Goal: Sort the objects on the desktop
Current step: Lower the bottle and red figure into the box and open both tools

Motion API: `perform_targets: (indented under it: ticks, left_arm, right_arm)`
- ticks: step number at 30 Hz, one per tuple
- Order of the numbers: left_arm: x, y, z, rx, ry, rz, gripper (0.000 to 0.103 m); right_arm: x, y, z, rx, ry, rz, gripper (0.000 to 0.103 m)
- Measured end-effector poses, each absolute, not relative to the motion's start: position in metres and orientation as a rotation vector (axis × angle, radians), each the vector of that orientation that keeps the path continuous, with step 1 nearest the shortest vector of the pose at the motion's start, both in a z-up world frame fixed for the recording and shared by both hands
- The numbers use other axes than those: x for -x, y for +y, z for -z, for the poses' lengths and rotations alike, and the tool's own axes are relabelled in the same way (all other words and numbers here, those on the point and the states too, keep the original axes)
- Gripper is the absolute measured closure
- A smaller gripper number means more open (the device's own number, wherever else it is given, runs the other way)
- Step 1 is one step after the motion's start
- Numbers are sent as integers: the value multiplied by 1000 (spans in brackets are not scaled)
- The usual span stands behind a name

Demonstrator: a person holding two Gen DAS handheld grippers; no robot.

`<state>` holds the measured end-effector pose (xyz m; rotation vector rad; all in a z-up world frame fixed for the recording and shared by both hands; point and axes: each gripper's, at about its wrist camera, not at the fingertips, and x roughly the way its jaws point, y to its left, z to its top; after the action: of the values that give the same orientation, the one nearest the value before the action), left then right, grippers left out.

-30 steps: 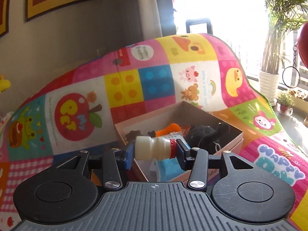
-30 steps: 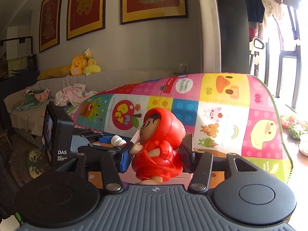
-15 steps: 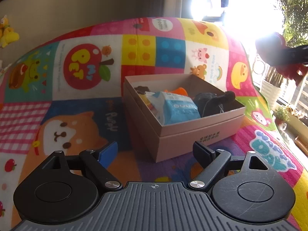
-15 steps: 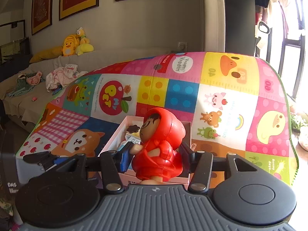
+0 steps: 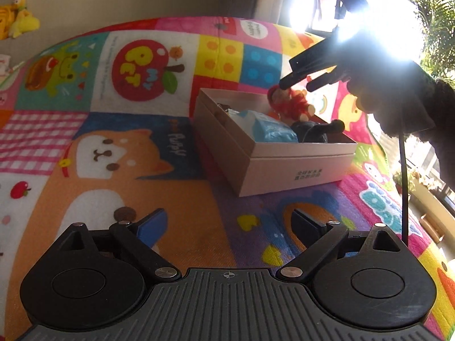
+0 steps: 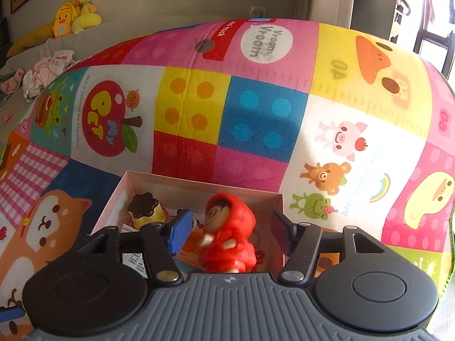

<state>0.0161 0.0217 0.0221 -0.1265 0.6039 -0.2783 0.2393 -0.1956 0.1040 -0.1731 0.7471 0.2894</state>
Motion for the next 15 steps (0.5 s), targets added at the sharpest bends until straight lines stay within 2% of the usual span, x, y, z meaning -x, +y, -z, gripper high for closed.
perform_targets:
  ticks: [10,12,14,15]
  left_arm:
    - [-16,22,-20,130,620,252,2]
    - [-14,20,-21,124,625,231,0]
    - [-13,17,-22,110,630,211,0]
    - [-12,15,-23,104,636,204,0]
  right_arm:
    - [-190,-235,-105,78,729,-277,39]
    - [-159,-244,-103,43,709,-293,33]
    - [-122,-250,-97,11,680,-287,13]
    - [-106,-251,-93,0,667,-279,7]
